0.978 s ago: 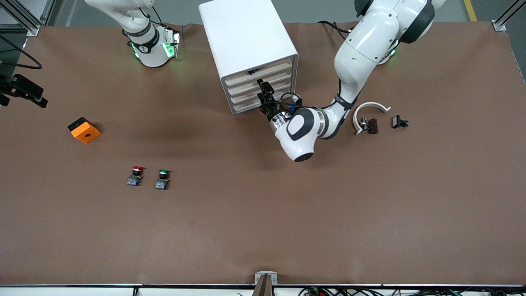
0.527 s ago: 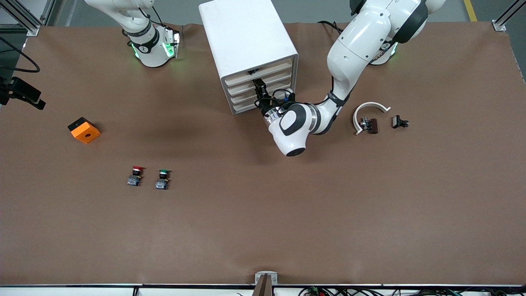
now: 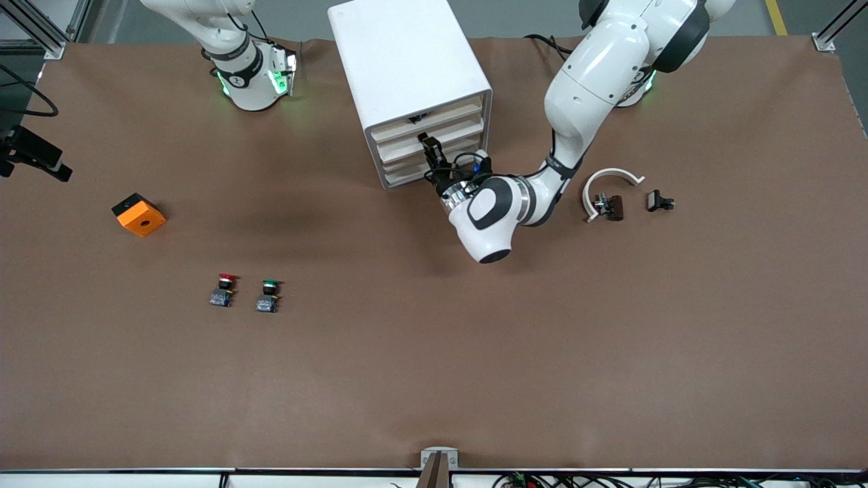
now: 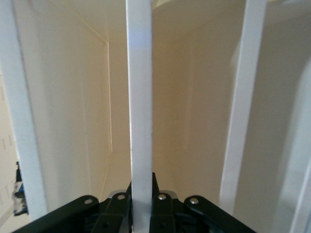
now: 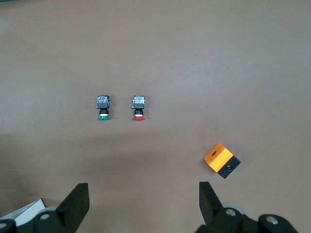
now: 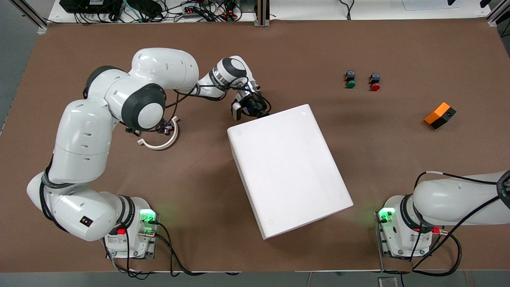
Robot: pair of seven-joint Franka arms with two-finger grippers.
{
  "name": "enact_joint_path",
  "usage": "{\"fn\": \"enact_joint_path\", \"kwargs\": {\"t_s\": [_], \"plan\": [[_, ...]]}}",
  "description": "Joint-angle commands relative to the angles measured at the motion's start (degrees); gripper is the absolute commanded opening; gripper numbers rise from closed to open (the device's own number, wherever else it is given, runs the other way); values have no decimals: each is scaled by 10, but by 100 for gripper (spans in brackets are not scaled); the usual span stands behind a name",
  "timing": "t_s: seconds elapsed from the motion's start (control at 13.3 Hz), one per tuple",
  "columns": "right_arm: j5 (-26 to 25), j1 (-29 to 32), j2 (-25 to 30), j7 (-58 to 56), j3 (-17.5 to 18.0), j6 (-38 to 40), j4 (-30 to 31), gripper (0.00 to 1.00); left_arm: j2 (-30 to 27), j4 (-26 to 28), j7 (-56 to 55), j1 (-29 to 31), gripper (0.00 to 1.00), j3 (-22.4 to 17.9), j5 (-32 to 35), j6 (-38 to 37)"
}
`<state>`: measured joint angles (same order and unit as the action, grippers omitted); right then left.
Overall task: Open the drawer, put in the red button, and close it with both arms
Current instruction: 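Pull the drawer open with the left gripper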
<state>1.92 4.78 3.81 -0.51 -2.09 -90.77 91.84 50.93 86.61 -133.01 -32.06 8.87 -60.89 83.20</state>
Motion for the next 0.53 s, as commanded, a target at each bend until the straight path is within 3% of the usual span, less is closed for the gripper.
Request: {"fn": "enact_joint_path", "kwargs": {"t_s": [0.0,0.45], "plan": [[2,6,-4,-7,8,2,-10,100,6,-19,-9,-3,0,-32,-5,17],[-31,-6,-5,-10,11,4,-12,100,6,-62,-5,15,0,-74,-5,18]]}}
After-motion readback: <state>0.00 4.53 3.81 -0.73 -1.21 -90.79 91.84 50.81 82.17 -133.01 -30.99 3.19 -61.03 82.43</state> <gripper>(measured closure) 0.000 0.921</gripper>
